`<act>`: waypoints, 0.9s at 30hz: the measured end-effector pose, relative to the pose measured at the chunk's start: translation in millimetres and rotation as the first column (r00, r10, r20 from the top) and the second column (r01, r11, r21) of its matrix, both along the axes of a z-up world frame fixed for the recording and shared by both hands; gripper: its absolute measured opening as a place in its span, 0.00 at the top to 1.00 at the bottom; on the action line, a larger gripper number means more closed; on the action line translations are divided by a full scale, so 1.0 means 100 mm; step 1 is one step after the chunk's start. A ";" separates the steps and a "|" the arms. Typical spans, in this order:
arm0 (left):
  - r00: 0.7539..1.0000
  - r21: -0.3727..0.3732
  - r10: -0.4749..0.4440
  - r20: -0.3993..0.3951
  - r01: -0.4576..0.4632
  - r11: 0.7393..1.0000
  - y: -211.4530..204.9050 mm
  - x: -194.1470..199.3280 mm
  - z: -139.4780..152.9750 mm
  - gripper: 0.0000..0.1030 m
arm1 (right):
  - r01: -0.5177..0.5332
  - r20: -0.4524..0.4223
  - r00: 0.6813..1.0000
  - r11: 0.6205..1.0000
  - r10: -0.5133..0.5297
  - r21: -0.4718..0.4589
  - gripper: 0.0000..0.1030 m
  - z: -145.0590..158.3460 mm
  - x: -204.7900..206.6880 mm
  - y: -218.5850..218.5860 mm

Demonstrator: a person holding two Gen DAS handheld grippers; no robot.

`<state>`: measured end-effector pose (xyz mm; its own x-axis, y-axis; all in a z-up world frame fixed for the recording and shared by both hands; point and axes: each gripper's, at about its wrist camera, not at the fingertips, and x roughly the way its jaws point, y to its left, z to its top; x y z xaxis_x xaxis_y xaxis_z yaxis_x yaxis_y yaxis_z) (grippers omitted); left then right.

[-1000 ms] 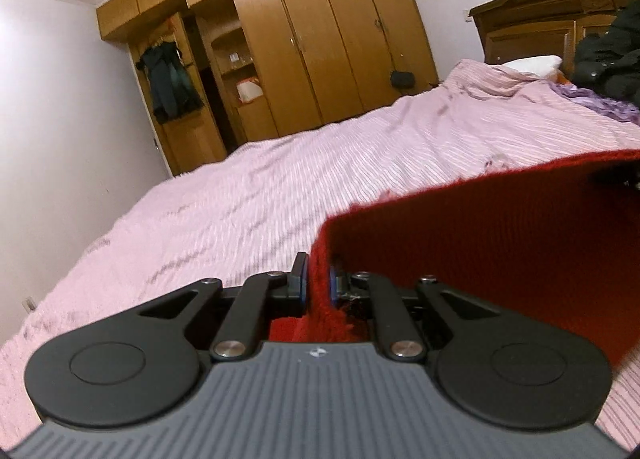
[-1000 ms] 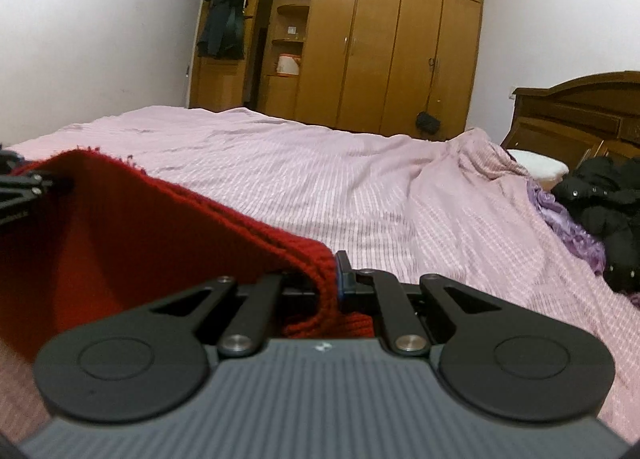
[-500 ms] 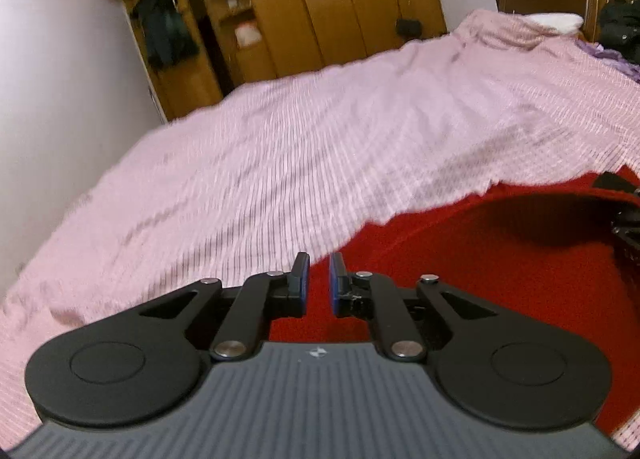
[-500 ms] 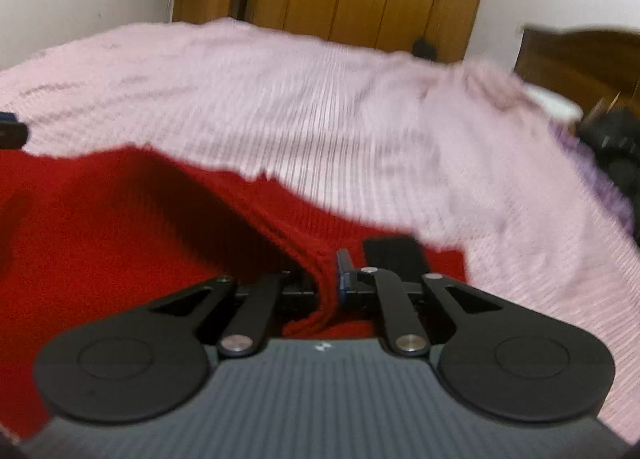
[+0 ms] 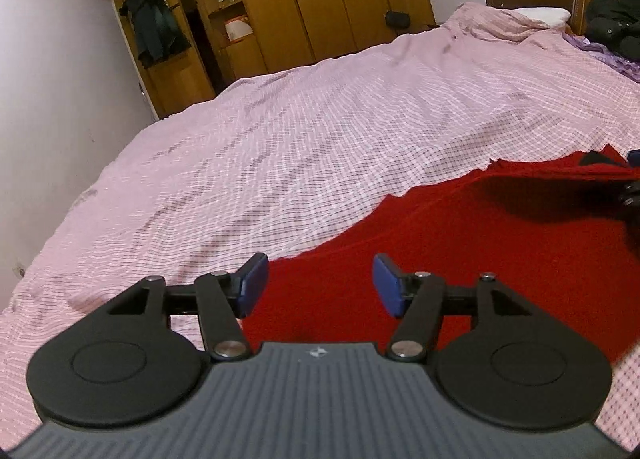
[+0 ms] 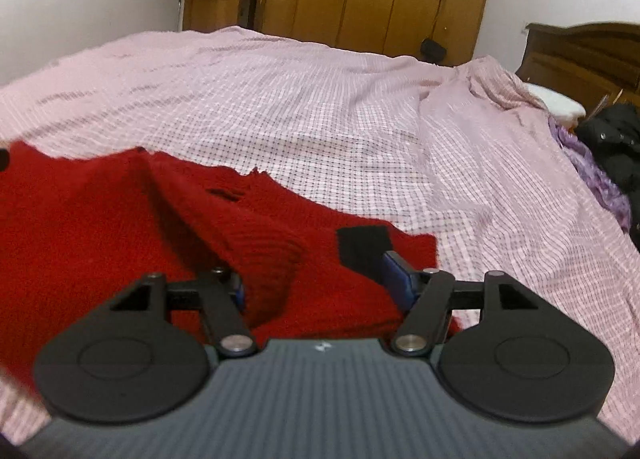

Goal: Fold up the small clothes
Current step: 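Lay the hem on the folded sleeves and open both grippers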

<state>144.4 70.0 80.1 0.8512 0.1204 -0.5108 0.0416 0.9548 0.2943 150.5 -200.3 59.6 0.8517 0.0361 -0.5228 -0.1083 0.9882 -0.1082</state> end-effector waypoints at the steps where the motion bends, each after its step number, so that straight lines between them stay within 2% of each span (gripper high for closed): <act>1: 1.000 -0.005 0.004 0.000 -0.004 1.000 0.04 -0.03 0.02 0.35 | -0.007 -0.001 1.000 1.000 0.007 0.009 0.34 0.02 -0.04 -0.05; 5: 0.999 -0.040 0.033 -0.014 -0.034 0.999 0.25 -0.12 0.05 0.35 | -0.046 0.004 0.999 0.999 0.046 -0.002 0.31 0.07 -0.15 -0.14; 11: 0.993 -0.114 0.097 -0.073 -0.105 0.988 0.54 -0.14 -0.09 0.35 | -0.097 -0.007 0.995 0.994 0.097 -0.055 0.29 0.03 -0.28 -0.18; 15: 0.987 -0.185 0.093 -0.127 -0.116 0.976 0.64 -0.07 -0.23 0.35 | -0.102 -0.005 0.995 0.995 0.102 -0.006 0.27 0.07 -0.30 -0.21; 18: 0.986 -0.224 0.094 -0.140 -0.124 0.967 0.66 -0.04 -0.30 0.35 | -0.106 0.014 0.994 0.991 0.105 0.085 0.15 0.16 -0.27 -0.26; 20: 0.986 -0.244 0.087 -0.141 -0.119 0.962 0.65 -0.02 -0.32 0.35 | -0.111 0.025 0.994 0.985 0.108 0.135 0.15 0.21 -0.25 -0.29; 27: 0.989 -0.256 0.052 -0.140 -0.087 0.963 0.56 0.01 -0.33 0.35 | -0.100 0.029 0.995 0.986 0.098 0.131 0.15 0.23 -0.26 -0.42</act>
